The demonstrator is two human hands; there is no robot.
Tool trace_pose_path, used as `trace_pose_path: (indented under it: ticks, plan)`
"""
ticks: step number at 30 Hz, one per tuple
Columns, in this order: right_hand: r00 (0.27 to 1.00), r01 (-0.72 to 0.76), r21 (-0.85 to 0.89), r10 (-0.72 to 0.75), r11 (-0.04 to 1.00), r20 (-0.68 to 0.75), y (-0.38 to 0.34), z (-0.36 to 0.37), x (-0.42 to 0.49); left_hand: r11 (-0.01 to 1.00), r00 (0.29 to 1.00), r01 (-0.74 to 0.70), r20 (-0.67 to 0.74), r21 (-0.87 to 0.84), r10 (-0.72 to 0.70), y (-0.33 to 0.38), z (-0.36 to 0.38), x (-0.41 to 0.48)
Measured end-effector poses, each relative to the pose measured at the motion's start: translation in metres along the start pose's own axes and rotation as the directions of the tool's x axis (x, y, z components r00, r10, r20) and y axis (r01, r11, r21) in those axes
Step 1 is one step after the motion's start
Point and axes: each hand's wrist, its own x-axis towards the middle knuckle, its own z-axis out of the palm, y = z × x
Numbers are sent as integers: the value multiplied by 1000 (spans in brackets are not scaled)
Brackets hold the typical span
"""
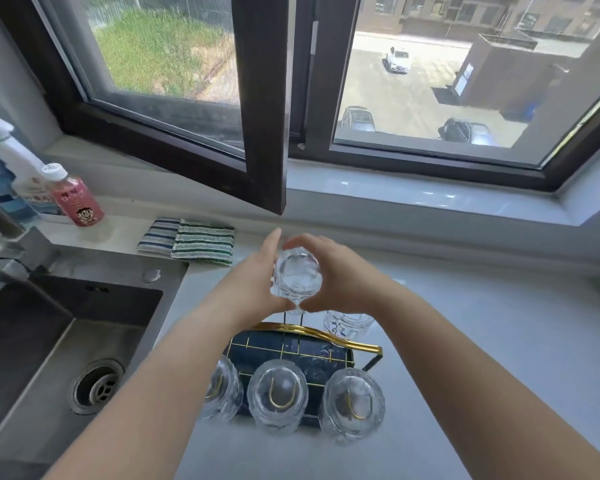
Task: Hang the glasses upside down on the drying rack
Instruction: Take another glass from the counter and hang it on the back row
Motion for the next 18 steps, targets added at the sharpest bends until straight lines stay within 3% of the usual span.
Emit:
trace_pose_path:
  ticks: [5, 10, 18]
  plan:
    - [998, -26, -16, 26, 1000, 60, 18, 16, 9, 994, 989, 95, 108, 61, -101, -9, 10, 14]
    - [992, -37, -59, 44, 998, 118, 27, 22, 16, 973, 979, 110, 149, 204, -142, -7, 16, 19]
    - [984, -27, -109, 46, 994, 174, 28, 28, 20, 960, 961, 129, 208, 247, -183, -2, 16, 19]
